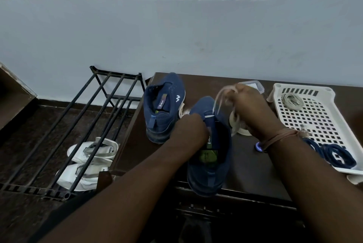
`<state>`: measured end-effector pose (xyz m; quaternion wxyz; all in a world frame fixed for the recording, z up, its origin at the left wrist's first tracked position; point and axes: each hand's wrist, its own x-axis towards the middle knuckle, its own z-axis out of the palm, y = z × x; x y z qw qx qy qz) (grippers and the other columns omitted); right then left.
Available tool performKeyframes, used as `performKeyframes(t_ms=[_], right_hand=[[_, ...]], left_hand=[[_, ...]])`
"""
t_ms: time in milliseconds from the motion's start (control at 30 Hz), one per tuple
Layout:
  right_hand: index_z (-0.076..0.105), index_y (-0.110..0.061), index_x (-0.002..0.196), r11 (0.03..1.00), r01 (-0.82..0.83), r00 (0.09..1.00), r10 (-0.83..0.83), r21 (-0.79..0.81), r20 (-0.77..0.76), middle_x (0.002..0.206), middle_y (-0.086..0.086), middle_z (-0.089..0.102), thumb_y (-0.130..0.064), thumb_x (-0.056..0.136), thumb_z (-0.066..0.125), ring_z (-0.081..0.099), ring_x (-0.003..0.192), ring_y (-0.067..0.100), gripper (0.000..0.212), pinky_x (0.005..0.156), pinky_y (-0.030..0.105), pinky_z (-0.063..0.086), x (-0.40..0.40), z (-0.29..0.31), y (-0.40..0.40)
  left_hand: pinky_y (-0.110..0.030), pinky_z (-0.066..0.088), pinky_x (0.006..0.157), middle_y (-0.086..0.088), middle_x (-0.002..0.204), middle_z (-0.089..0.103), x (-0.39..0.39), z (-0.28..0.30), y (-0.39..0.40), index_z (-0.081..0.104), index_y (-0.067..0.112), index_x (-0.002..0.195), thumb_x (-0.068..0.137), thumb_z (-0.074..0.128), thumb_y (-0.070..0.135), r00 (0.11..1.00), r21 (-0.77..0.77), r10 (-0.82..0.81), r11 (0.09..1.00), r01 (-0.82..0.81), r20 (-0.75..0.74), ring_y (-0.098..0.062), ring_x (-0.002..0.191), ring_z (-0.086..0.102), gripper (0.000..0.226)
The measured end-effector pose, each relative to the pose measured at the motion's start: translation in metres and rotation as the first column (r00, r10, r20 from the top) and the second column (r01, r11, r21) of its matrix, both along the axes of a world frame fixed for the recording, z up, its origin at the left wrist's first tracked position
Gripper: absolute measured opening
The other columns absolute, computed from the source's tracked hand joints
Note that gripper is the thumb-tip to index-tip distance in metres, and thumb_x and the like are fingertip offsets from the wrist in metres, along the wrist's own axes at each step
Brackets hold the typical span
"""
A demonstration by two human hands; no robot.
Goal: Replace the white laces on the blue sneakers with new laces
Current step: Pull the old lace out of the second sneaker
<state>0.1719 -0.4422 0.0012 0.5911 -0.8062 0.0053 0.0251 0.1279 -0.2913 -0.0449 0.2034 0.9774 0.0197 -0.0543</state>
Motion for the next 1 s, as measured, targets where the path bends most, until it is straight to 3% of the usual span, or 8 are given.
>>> performKeyframes(t_ms=[133, 233, 300, 433, 633, 767, 900, 1000], right_hand=[[0.046, -0.014, 0.075, 0.817, 0.081, 0.996, -0.050, 0.571, -0.069, 0.064, 0.008, 0.051, -0.015, 0.100, 0.040, 0.041, 0.044, 0.018, 0.026, 0.042, 0.021, 0.031, 0.003, 0.024, -0.002], [0.049, -0.014, 0.069, 0.996, 0.080, 0.992, -0.083, -0.035, -0.095, 0.058, 0.004, 0.050, -0.030, 0.095, 0.053, 0.046, 0.040, 0.013, 0.031, 0.041, 0.021, 0.035, -0.002, 0.007, -0.006], [0.053, -0.012, 0.068, 0.887, -0.082, 0.986, 0.007, -0.454, -0.165, 0.062, 0.005, 0.057, -0.041, 0.089, 0.060, 0.054, 0.050, 0.015, 0.036, 0.050, 0.025, 0.040, -0.006, -0.013, -0.007], [0.060, -0.010, 0.076, 0.845, -0.183, 0.956, 0.035, -0.502, -0.291, 0.073, 0.010, 0.058, -0.034, 0.089, 0.062, 0.052, 0.064, 0.023, 0.027, 0.054, 0.024, 0.040, -0.005, -0.025, -0.001], [0.061, -0.005, 0.073, 0.995, 0.034, 0.999, -0.034, 0.099, 0.001, 0.063, 0.007, 0.051, -0.014, 0.087, 0.054, 0.040, 0.048, 0.014, 0.018, 0.046, 0.025, 0.033, -0.001, 0.001, 0.003], [0.046, -0.016, 0.075, 0.775, 0.066, 0.998, -0.054, 0.629, -0.039, 0.068, 0.009, 0.060, -0.015, 0.098, 0.043, 0.038, 0.048, 0.017, 0.023, 0.044, 0.021, 0.029, 0.002, 0.019, 0.002], [0.055, -0.016, 0.075, 0.990, 0.140, 0.989, -0.140, 0.003, -0.050, 0.062, 0.001, 0.058, -0.037, 0.091, 0.055, 0.050, 0.048, 0.014, 0.027, 0.051, 0.025, 0.037, 0.002, 0.000, -0.005], [0.061, -0.012, 0.078, 0.905, -0.059, 0.987, -0.009, -0.422, -0.158, 0.069, 0.003, 0.061, -0.041, 0.086, 0.063, 0.056, 0.064, 0.020, 0.030, 0.058, 0.027, 0.041, -0.002, -0.023, -0.005]], left_hand=[[-0.032, 0.041, 0.075, -0.018, 0.116, 0.065, 0.000, 0.001, -0.001, 0.062, 0.003, 0.108, 0.101, 0.051, 0.023, 1.000, 0.012, 0.015, 1.000, -0.015, 0.000, -0.034, 0.108, 0.063, 0.025], [-0.032, 0.042, 0.076, -0.018, 0.119, 0.063, -0.001, 0.002, -0.002, 0.061, 0.003, 0.110, 0.101, 0.050, 0.022, 1.000, 0.017, 0.009, 1.000, -0.009, -0.006, -0.032, 0.108, 0.063, 0.024], [-0.032, 0.042, 0.075, -0.018, 0.119, 0.063, -0.001, 0.002, -0.002, 0.061, 0.004, 0.107, 0.101, 0.050, 0.021, 1.000, 0.030, 0.007, 1.000, -0.007, -0.003, -0.032, 0.106, 0.063, 0.022], [-0.032, 0.042, 0.075, -0.017, 0.118, 0.063, 0.001, 0.000, -0.001, 0.061, 0.004, 0.109, 0.101, 0.050, 0.022, 1.000, 0.024, 0.007, 1.000, -0.007, -0.003, -0.032, 0.107, 0.063, 0.023], [-0.034, 0.046, 0.077, -0.018, 0.113, 0.066, 0.001, 0.000, 0.002, 0.061, 0.001, 0.109, 0.101, 0.051, 0.019, 1.000, 0.028, -0.006, 1.000, 0.005, 0.011, -0.034, 0.106, 0.065, 0.022], [-0.031, 0.042, 0.068, -0.017, 0.105, 0.068, 0.004, -0.003, 0.004, 0.062, 0.006, 0.097, 0.099, 0.051, 0.018, 1.000, 0.044, -0.018, 0.999, 0.019, -0.014, -0.032, 0.099, 0.066, 0.017], [-0.031, 0.044, 0.071, -0.015, 0.106, 0.067, 0.005, -0.004, 0.003, 0.064, 0.006, 0.098, 0.099, 0.049, 0.017, 1.000, 0.039, -0.028, 0.999, 0.028, -0.008, -0.031, 0.100, 0.066, 0.018], [-0.031, 0.042, 0.071, -0.015, 0.106, 0.067, 0.005, -0.004, 0.003, 0.066, 0.007, 0.101, 0.098, 0.050, 0.018, 1.000, 0.020, -0.024, 1.000, 0.023, 0.004, -0.031, 0.100, 0.065, 0.020]])
